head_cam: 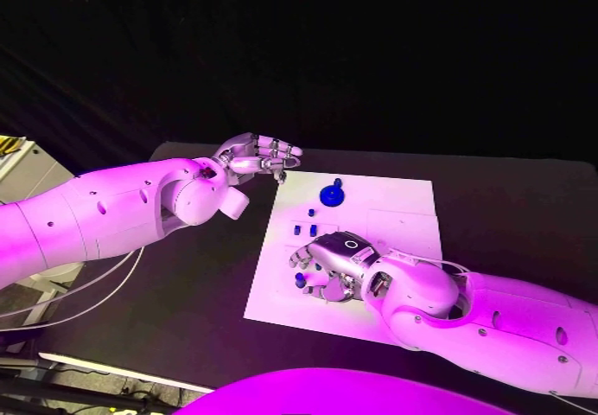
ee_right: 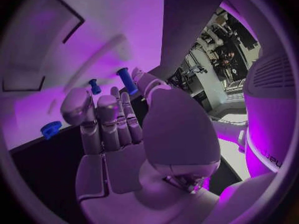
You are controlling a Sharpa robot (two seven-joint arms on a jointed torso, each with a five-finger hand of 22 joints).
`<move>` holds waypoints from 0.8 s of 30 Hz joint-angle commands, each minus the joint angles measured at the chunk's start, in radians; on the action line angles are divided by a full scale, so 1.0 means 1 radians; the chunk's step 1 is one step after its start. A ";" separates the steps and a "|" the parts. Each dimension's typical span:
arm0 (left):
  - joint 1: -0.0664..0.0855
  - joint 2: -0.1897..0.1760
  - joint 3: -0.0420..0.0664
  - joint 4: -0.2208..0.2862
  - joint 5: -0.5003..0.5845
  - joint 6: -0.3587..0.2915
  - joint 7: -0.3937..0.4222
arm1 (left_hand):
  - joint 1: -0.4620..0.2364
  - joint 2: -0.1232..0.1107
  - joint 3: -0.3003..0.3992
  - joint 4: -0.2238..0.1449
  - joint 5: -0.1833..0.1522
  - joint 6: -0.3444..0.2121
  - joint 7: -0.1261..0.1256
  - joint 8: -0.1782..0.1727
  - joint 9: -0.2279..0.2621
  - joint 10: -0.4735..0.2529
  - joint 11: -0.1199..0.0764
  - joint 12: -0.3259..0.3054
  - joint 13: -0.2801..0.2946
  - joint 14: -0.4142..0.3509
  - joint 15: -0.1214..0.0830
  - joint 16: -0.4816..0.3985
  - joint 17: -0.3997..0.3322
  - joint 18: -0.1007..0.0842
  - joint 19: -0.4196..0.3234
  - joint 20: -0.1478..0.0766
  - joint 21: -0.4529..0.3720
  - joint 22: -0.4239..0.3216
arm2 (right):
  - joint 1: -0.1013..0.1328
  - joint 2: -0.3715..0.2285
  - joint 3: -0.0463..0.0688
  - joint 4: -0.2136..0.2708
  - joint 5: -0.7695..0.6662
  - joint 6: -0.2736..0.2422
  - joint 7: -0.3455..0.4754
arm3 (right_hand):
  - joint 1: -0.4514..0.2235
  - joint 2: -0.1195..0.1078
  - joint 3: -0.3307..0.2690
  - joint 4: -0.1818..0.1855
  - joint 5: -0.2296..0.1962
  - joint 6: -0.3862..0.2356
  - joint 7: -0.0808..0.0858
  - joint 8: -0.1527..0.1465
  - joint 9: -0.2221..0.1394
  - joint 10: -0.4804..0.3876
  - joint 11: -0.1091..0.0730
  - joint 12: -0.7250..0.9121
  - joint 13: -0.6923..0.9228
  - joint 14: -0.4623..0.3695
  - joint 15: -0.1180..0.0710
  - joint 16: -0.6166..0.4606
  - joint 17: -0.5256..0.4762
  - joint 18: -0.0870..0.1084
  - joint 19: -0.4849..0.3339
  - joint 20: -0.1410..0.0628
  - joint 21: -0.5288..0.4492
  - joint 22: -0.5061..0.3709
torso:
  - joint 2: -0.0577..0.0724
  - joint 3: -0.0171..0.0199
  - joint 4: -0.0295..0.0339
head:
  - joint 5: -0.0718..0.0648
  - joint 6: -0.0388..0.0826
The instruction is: Assemble the parts on the task board
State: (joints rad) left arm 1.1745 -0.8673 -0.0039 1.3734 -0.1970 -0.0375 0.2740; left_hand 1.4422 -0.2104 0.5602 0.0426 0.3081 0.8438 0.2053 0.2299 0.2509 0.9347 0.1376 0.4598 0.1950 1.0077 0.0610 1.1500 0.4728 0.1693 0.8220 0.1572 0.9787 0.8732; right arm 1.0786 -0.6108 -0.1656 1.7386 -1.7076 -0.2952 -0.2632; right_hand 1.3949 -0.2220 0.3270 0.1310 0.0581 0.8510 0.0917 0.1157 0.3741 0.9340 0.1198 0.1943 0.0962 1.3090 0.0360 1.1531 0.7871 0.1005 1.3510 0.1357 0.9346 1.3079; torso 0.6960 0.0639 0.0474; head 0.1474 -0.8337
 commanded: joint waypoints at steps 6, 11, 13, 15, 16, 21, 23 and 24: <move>0.001 0.000 0.000 0.002 0.005 0.024 0.000 | -0.005 0.008 0.000 -0.008 0.004 -0.003 0.001 -0.002 -0.001 -0.007 0.000 0.006 -0.001 0.005 0.001 -0.007 -0.002 0.015 -0.006 0.002 0.004 0.002 | 0.017 -0.084 0.016 0.072 0.055 -0.127 0.047 | 0.091 0.004 -0.144 0.122 0.006 0.000 0.003 -0.009 -0.010 -0.054 0.002 0.094 -0.007 -0.020 0.003 0.016 -0.040 0.012 -0.004 0.002 -0.038 0.071 | 0.000 -0.0018 -0.0009 | -0.011 0.013; 0.001 -0.001 0.000 0.001 0.005 0.024 0.001 | -0.006 0.008 0.000 -0.008 0.004 -0.003 0.001 -0.002 -0.001 -0.006 0.000 0.006 -0.001 0.005 0.001 -0.007 -0.002 0.015 -0.006 0.002 0.004 0.002 | 0.057 -0.172 0.031 0.102 0.242 -0.161 0.064 | 0.117 0.021 -0.129 0.153 0.003 0.061 0.048 0.020 -0.006 0.038 -0.030 0.183 0.005 0.039 -0.024 0.068 0.023 -0.006 0.052 -0.019 0.081 0.108 | -0.001 -0.0022 -0.0004 | -0.024 0.023; 0.000 -0.002 -0.001 0.000 0.005 0.019 0.007 | -0.006 0.008 0.000 -0.008 0.004 -0.003 0.001 -0.002 -0.001 -0.006 0.000 0.006 -0.001 0.005 0.001 -0.007 -0.002 0.015 -0.006 0.002 0.004 0.002 | 0.085 -0.217 0.034 0.102 0.338 -0.148 0.059 | 0.100 0.024 -0.113 0.156 0.003 0.090 0.056 0.036 -0.007 0.103 -0.038 0.197 0.005 0.064 -0.034 0.081 0.043 -0.013 0.072 -0.029 0.123 0.122 | -0.002 -0.0033 -0.0027 | -0.032 0.028; 0.000 -0.004 -0.002 0.001 0.007 0.009 0.017 | -0.006 0.008 0.000 -0.008 0.004 -0.003 0.001 -0.002 -0.001 -0.006 0.000 0.006 -0.001 0.005 0.001 -0.007 -0.002 0.015 -0.006 0.002 0.004 0.002 | 0.110 -0.260 0.036 0.098 0.421 -0.127 0.050 | 0.063 0.026 -0.103 0.158 0.003 0.114 0.042 0.047 -0.008 0.192 -0.057 0.200 0.012 0.090 -0.047 0.096 0.073 -0.021 0.094 -0.042 0.177 0.140 | -0.003 -0.0049 -0.0057 | -0.044 0.035; 0.000 -0.005 -0.002 0.001 0.009 0.004 0.024 | -0.006 0.008 0.000 -0.009 0.005 -0.002 0.001 -0.001 -0.001 -0.006 0.000 0.007 -0.001 0.005 0.001 -0.007 -0.002 0.015 -0.006 0.002 0.004 0.002 | 0.119 -0.281 0.036 0.097 0.456 -0.115 0.043 | 0.047 0.027 -0.104 0.158 0.001 0.134 0.037 0.057 -0.006 0.236 -0.064 0.210 0.021 0.101 -0.054 0.105 0.091 -0.025 0.102 -0.047 0.199 0.146 | -0.003 -0.0054 -0.0073 | -0.052 0.038; -0.001 -0.011 -0.003 0.000 0.021 -0.013 0.044 | -0.008 0.008 -0.002 -0.009 0.004 -0.002 0.000 -0.001 -0.001 -0.002 -0.001 0.010 0.000 0.005 0.001 -0.006 -0.002 0.015 -0.006 0.002 0.004 0.002 | 0.140 -0.371 0.036 0.110 0.543 -0.050 -0.005 | -0.048 0.012 -0.173 0.149 0.002 0.181 0.012 0.090 0.009 0.406 -0.099 0.360 0.173 0.164 -0.086 0.179 0.249 -0.054 0.155 -0.078 0.367 0.196 | -0.006 -0.0058 -0.0100 | -0.102 0.053; -0.001 -0.013 -0.004 0.001 0.024 -0.016 0.048 | -0.010 0.008 -0.003 -0.008 0.004 -0.002 0.000 -0.001 -0.001 -0.001 -0.001 0.011 0.000 0.006 0.001 -0.006 -0.002 0.015 -0.006 0.002 0.003 0.001 | 0.143 -0.407 0.033 0.125 0.549 -0.027 -0.034 | -0.083 0.035 -0.233 0.159 0.002 0.177 0.003 0.118 0.031 0.436 -0.105 0.751 0.664 0.196 -0.090 0.256 0.401 -0.071 0.181 -0.087 0.469 0.224 | -0.007 -0.0051 -0.0092 | -0.131 0.059; -0.002 -0.013 -0.004 0.002 0.024 -0.017 0.050 | -0.010 0.008 -0.003 -0.008 0.004 -0.002 0.000 -0.001 -0.001 -0.001 -0.001 0.011 0.000 0.006 0.001 -0.006 -0.002 0.015 -0.006 0.002 0.003 0.001 | 0.144 -0.420 0.032 0.132 0.547 -0.021 -0.046 | -0.095 0.048 -0.261 0.144 0.006 0.174 0.002 0.129 0.041 0.439 -0.110 0.848 0.785 0.204 -0.094 0.280 0.446 -0.075 0.186 -0.085 0.490 0.229 | -0.008 -0.0050 -0.0103 | -0.144 0.060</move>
State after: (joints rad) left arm 1.1729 -0.8807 -0.0084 1.3721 -0.1896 -0.0428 0.2904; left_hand 1.4383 -0.2064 0.5574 0.0398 0.3081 0.8438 0.2053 0.2299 0.2510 0.9347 0.1376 0.4641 0.1951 1.0077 0.0611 1.1500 0.4718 0.1694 0.8220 0.1572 0.9787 0.8738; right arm 1.2224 -1.0264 -0.1329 1.8605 -1.2440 -0.3809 -0.2579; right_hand 1.3077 -0.1734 0.0692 0.2812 0.0580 1.0241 0.0973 0.2441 0.4144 1.3691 0.0136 1.0159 0.8497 1.4652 -0.0553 1.4258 1.2197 0.0358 1.4644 0.0553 1.4155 1.3076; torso 0.6905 0.0584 0.0386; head 0.0374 -0.7796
